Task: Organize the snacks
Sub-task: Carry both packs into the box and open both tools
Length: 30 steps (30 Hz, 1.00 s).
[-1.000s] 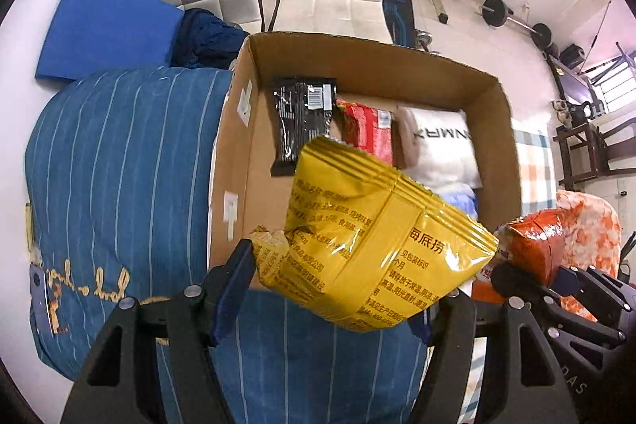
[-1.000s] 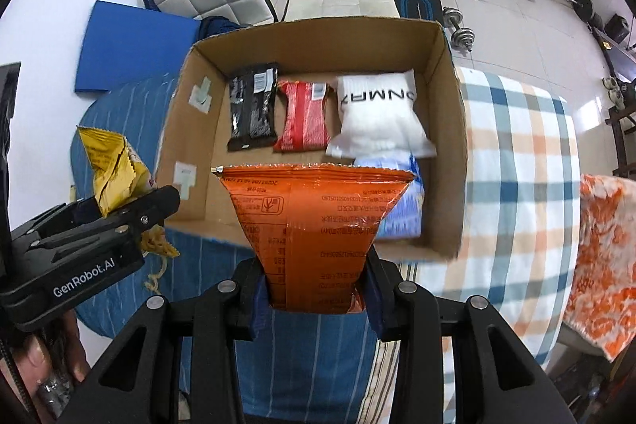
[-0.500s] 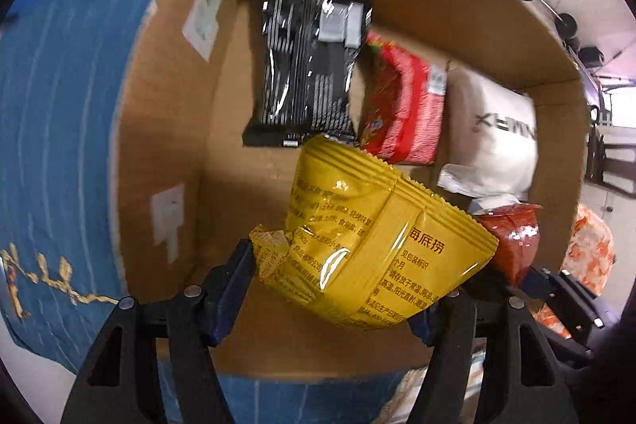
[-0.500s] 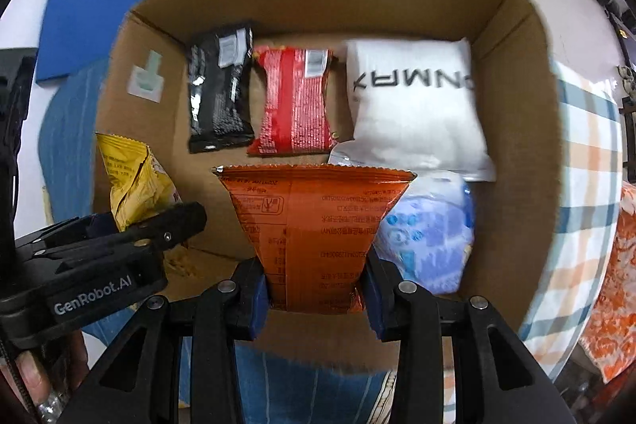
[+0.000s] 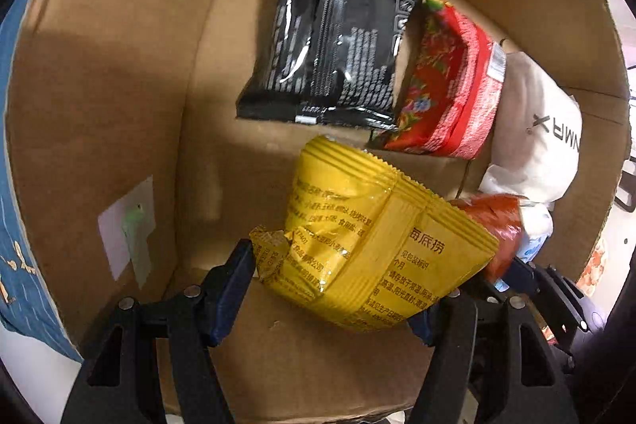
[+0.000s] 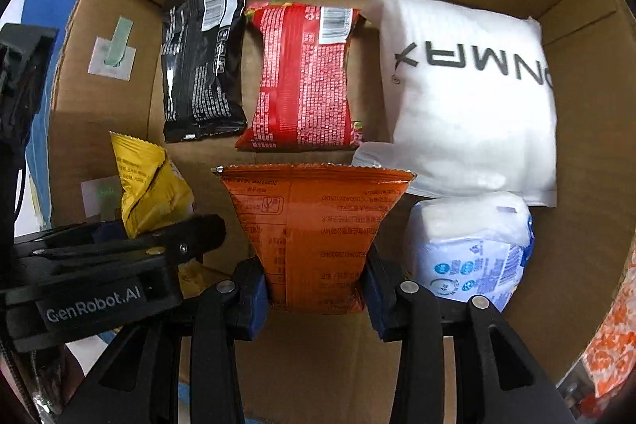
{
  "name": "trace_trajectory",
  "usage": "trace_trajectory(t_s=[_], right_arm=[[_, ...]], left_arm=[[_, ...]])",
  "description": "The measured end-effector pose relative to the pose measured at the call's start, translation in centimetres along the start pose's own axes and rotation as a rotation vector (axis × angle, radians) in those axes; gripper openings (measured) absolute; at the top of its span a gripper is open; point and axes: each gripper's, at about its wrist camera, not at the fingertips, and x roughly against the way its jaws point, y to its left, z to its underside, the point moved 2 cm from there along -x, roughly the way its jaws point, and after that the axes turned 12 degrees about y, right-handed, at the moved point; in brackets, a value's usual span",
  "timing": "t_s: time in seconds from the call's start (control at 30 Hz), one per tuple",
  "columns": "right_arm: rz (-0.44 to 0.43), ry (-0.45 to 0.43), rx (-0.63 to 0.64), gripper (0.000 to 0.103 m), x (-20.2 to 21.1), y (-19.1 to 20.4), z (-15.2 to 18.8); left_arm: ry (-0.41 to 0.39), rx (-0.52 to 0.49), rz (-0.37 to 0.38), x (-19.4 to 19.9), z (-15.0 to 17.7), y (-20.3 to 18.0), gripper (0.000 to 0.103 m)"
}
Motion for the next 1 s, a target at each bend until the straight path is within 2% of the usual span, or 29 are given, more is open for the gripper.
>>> trace_trajectory(t_s=[0.03, 0.1, 0.17, 0.27, 0.37, 0.4, 0.43, 0.5, 0.63, 0.77, 1.0], right_arm=[[0.003, 0.012, 0.005, 0.051, -0.2, 0.0, -0.1], [0.013, 0.024, -0.006, 0.071, -0.3, -0.1, -0.3], [0.013, 0.015, -0.004, 0.081, -0.2, -0.1, -0.3], [0.014, -0.002, -0.007, 0.083, 0.2, -0.2, -0.3], [0.018, -0.012, -0.006, 0.084, 1.0, -0.2, -0.2], [0.022, -0.015, -0.002, 0.086, 1.3, -0.1, -0.1], [0.031, -0.021, 0.0, 0.087, 1.7, -0.1, 0.1], [0.044, -0.036, 0.002, 0.092, 2.5, -0.3, 0.8], [0.073, -0.061, 0.002, 0.092, 3.9, -0.5, 2.3], [0.085, -0.093, -0.011, 0.103, 4.9, -1.1, 3.7], [0.091, -0.183, -0.059, 0.103, 8.0, -2.2, 6.4]], left_arm=[[0.0, 0.002, -0.004, 0.0, 0.0, 0.0, 0.066], [-0.005, -0.002, -0.01, 0.2, 0.1, -0.1, 0.07], [-0.016, -0.011, -0.014, 0.7, 0.1, -0.5, 0.074], [-0.041, -0.022, -0.033, 1.8, 0.2, -0.7, 0.075], [-0.06, -0.038, -0.045, 2.6, 1.0, -1.1, 0.082], [-0.067, -0.04, -0.049, 2.8, 1.1, -1.3, 0.086], [-0.078, -0.041, -0.058, 2.9, 1.4, -1.7, 0.096], [-0.111, -0.051, -0.076, 3.8, 2.0, -1.9, 0.103], [-0.184, -0.062, -0.081, 5.5, 3.8, -2.1, 0.103], [-0.248, -0.075, -0.102, 7.6, 5.4, -2.6, 0.103], [-0.328, -0.097, -0.101, 9.6, 7.9, -2.2, 0.103]])
